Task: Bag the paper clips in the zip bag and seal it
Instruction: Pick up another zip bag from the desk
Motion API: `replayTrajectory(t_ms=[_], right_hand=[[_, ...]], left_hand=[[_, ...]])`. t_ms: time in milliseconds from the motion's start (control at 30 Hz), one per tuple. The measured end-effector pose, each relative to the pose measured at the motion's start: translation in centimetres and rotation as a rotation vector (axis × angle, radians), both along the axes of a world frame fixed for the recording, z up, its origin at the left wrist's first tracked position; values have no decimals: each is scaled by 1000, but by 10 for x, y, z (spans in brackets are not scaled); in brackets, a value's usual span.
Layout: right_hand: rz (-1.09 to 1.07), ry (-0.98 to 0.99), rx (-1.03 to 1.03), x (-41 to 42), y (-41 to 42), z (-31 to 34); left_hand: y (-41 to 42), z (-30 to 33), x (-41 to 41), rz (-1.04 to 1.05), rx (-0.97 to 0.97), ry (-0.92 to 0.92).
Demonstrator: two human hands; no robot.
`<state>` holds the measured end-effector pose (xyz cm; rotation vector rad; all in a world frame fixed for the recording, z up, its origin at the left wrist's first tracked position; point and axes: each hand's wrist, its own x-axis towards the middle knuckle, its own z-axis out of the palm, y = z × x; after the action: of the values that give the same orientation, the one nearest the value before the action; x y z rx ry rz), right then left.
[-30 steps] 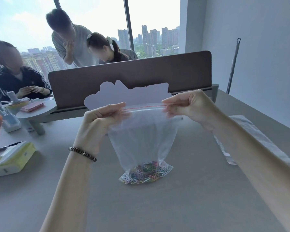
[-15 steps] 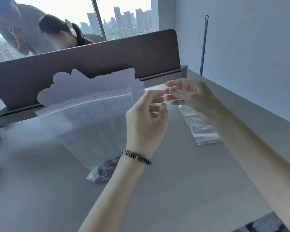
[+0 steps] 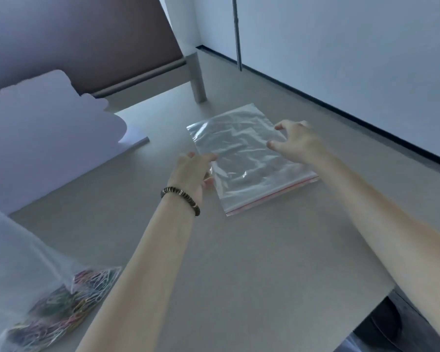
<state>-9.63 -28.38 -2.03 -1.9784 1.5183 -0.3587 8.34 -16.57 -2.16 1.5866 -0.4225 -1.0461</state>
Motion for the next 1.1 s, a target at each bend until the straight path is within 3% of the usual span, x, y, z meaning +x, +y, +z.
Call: replayTrajectory(t_ms=[133, 267, 400, 567, 700, 967, 1100], right_hand=[[-58, -111, 23, -4, -20, 0], [-68, -150, 21, -18, -25, -5], [-99, -330, 110, -39, -15, -11], [-171, -581, 193, -93, 13, -10], [-222, -776, 242, -161, 43, 0], [-348, -737, 77, -304, 106, 2], [-396, -550, 53, -364, 141, -7]], left_hand=[[-21, -12, 5, -9, 5, 0], [-26, -18, -3, -104, 30, -176], [-22, -16, -22, -104, 17, -292], [-4, -5, -53, -116, -119, -44], [12, 7, -97, -182, -187, -90], [31, 20, -227, -494, -325, -444], [35, 7, -291, -633, -337, -549]])
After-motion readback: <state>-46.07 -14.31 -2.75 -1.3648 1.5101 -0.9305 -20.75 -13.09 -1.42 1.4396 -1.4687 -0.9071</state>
